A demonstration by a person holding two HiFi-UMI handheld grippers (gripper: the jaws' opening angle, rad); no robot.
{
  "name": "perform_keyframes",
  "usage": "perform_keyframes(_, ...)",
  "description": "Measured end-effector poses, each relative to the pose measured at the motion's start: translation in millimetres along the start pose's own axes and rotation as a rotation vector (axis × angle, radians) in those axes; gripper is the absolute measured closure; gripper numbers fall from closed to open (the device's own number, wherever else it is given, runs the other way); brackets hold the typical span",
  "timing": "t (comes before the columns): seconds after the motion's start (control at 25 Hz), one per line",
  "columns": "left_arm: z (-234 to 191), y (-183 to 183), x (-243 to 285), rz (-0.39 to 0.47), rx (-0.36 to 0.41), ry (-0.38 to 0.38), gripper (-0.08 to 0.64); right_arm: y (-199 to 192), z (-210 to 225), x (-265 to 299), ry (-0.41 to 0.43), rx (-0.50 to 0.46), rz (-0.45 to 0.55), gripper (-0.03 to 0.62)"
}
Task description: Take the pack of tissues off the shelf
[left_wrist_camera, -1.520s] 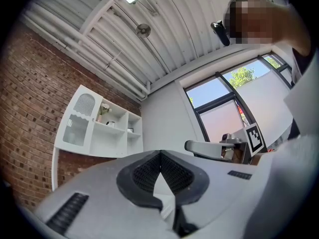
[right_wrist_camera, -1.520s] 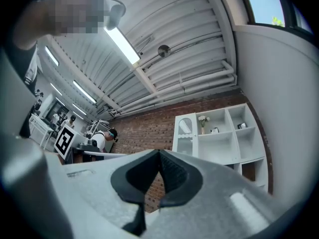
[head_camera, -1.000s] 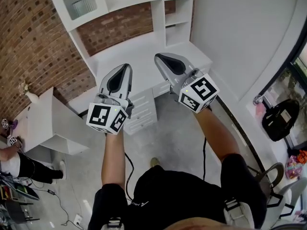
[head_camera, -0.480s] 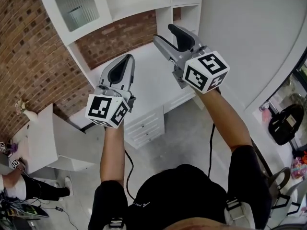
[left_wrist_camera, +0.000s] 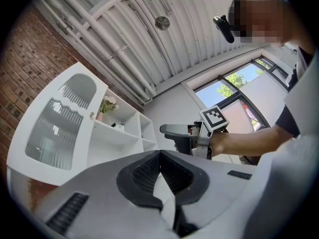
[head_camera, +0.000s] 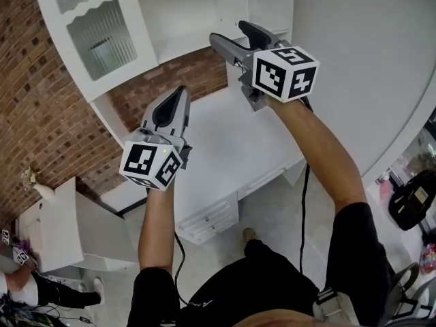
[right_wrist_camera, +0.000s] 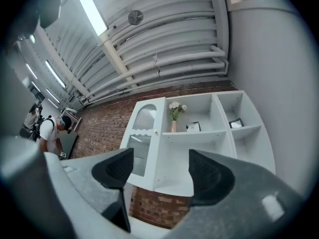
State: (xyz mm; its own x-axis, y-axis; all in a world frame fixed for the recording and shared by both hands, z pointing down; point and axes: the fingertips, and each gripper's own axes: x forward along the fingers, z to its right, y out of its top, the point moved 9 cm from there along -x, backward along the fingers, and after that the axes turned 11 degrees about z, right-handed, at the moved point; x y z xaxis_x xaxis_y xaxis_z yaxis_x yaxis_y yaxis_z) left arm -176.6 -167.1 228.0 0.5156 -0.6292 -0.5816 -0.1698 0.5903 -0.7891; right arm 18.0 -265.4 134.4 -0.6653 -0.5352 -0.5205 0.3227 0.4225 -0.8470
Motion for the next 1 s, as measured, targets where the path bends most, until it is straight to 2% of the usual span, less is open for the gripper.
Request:
perform_keyframes(0.28, -48, -50, 70, -0.014, 0.039, 0.041, 0.561, -22, 85, 75, 0.02, 0.027, 0.042, 0.238)
perform_keyframes(0.48, -80, -71, 118, -0.002, 0.073, 0.073, 0.561, -25, 129, 132, 0.049, 0.03, 0.066, 0.225)
perform_keyframes(0.72, -114, -83, 155, 0.001, 0.095, 0.085, 0.561, -8, 158, 204, 0.042, -0.023, 0.084, 0.222)
perform_keyframes(1.0, -151, -82, 179, 0.006, 0.085, 0.055, 0.561, 2, 171, 270, -0.031, -0.08, 0.049, 0.206)
